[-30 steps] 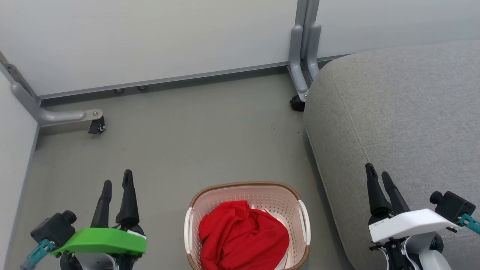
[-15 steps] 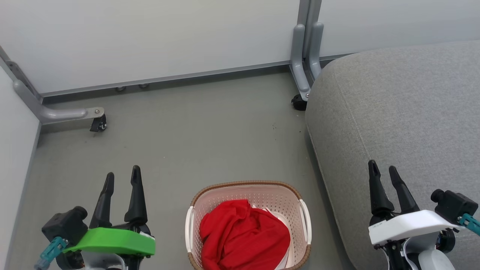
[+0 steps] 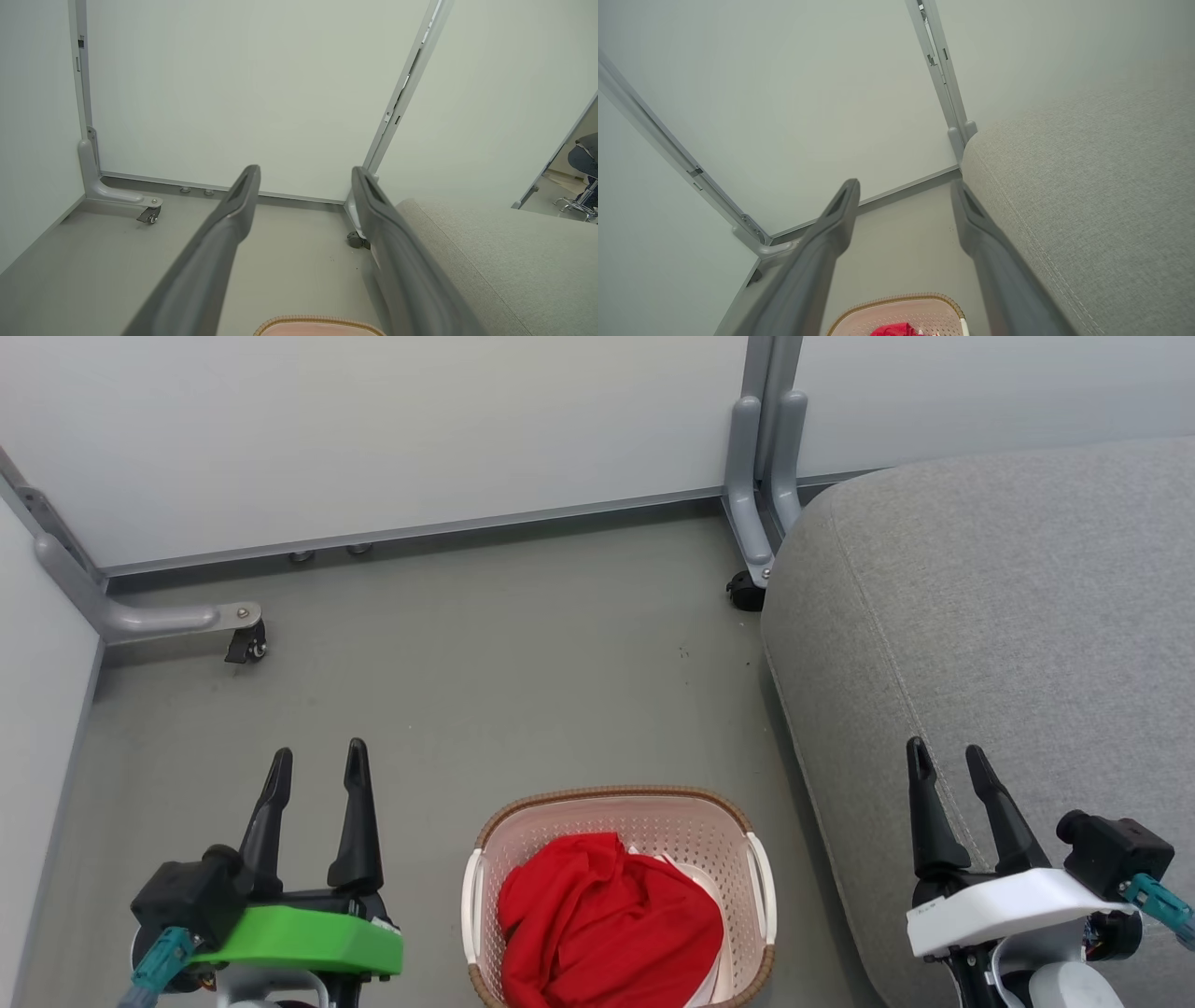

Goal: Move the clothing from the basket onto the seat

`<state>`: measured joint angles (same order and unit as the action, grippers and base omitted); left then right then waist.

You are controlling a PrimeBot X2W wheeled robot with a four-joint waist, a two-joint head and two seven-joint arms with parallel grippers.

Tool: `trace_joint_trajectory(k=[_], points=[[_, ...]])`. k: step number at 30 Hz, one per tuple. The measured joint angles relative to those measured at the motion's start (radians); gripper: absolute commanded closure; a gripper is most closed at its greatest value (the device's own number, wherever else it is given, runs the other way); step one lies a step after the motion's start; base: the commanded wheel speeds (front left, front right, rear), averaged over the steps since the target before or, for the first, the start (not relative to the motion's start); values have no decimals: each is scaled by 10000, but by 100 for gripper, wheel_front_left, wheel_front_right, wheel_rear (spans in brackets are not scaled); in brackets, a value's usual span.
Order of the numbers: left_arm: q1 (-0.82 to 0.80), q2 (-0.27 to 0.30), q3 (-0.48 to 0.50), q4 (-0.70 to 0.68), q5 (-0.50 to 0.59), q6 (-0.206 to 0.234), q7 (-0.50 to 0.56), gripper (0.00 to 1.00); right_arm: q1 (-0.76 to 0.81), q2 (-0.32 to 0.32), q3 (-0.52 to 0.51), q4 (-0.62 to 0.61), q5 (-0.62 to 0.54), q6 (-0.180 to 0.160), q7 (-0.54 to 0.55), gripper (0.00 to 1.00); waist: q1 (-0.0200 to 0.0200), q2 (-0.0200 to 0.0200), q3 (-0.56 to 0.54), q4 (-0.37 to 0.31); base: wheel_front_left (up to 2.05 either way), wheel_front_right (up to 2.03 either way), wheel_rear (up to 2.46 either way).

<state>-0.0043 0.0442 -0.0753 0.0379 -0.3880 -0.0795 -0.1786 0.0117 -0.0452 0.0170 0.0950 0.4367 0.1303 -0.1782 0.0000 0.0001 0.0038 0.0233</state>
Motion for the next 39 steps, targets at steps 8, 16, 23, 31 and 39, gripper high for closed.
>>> trace_joint_trajectory(k=[8,16,23,31,39], points=[[145,8,-123,8,696,-88,-178,0,44,-6,144,-134,-696,2,-176,0,0,0,-16,-6,0,0,0],[183,12,-205,50,1338,-176,-355,0,91,-12,167,-290,-1356,2,-351,0,0,0,-25,10,0,0,0],[197,17,-274,63,1808,-244,-491,0,140,-19,219,-391,-1868,2,-485,0,0,0,16,24,0,0,0],[201,21,-420,104,2353,-263,-648,0,177,-23,295,-458,-2447,2,-648,0,0,0,15,53,0,0,0],[242,25,-537,63,2940,-265,-780,0,211,-27,384,-631,-2953,2,-788,0,0,0,3,72,0,0,0]])
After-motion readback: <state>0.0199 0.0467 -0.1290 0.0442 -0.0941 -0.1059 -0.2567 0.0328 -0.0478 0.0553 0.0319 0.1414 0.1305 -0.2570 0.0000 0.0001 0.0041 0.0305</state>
